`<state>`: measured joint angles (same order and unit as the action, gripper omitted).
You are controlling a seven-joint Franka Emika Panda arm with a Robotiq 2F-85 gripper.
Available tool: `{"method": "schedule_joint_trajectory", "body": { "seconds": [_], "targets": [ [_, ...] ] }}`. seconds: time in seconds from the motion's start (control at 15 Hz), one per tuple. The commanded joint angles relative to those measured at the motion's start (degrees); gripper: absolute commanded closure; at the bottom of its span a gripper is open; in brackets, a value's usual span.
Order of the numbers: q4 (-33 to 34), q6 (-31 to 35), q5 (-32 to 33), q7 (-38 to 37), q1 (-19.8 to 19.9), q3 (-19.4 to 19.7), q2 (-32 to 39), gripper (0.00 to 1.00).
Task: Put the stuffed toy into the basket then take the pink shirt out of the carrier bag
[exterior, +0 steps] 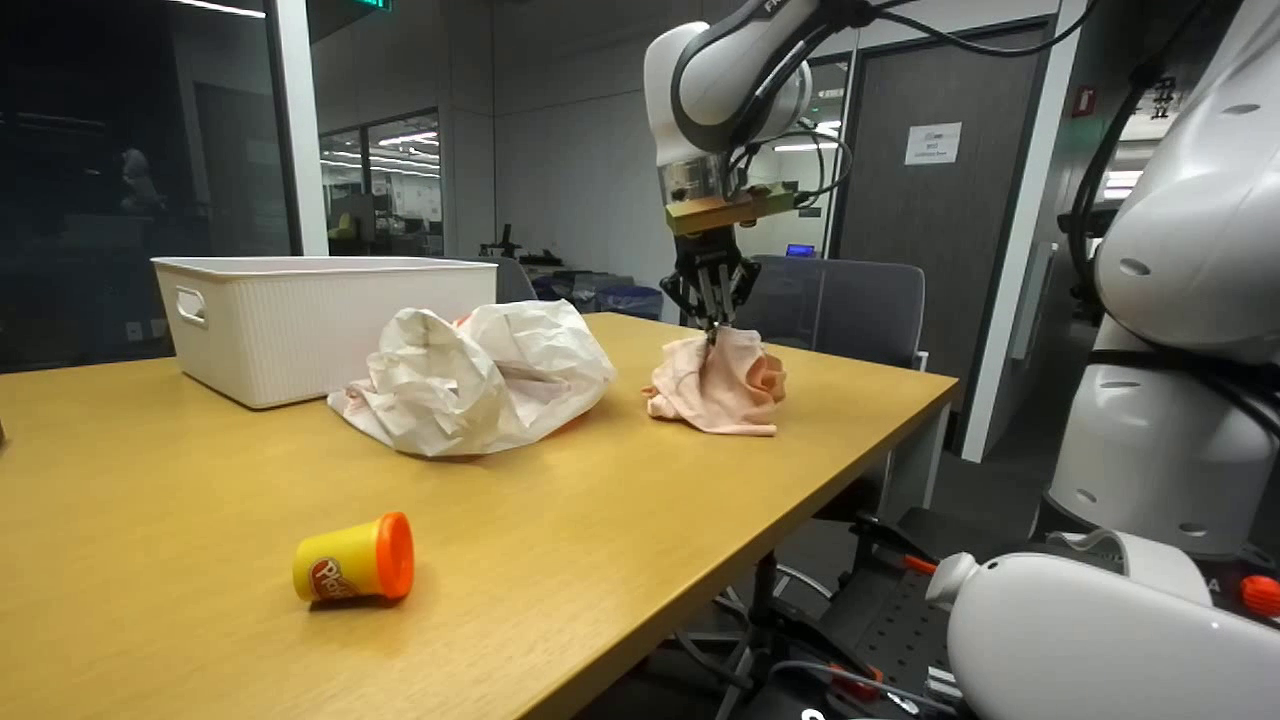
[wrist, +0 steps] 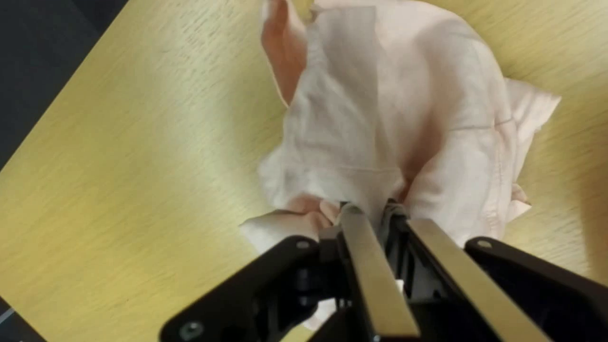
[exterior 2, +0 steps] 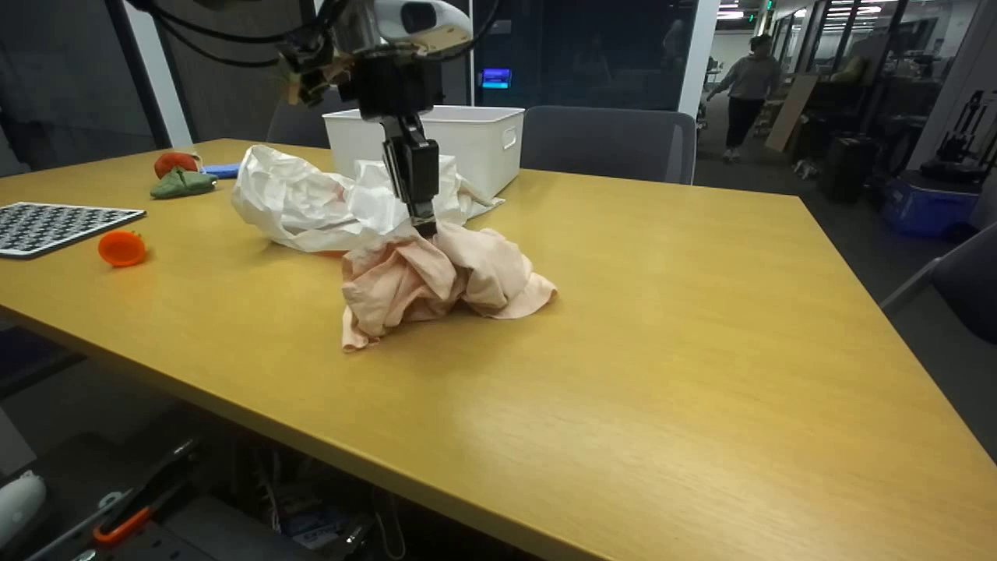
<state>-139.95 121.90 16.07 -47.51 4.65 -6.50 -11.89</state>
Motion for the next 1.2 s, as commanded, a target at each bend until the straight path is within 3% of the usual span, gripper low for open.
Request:
{"method": "schedule_joint_trajectory", "body": {
  "seconds": [0.0,0.47,0.8,1.13],
  "targets": [
    [1.55,0.00,-0.02,-0.82,-0.43,1.28,0.72,0.51],
    [4.89,-1.35,-0.87,1.95,-1.46,1.43,-4.99,0.01],
    [10.66,-8.21,-7.41,15.45,-6.71,-0.23,-9.45,0.00],
    [20.25,-24.23,-11.93,27.19,-10.18,-2.38,-11.45,0.00]
  ]
}}
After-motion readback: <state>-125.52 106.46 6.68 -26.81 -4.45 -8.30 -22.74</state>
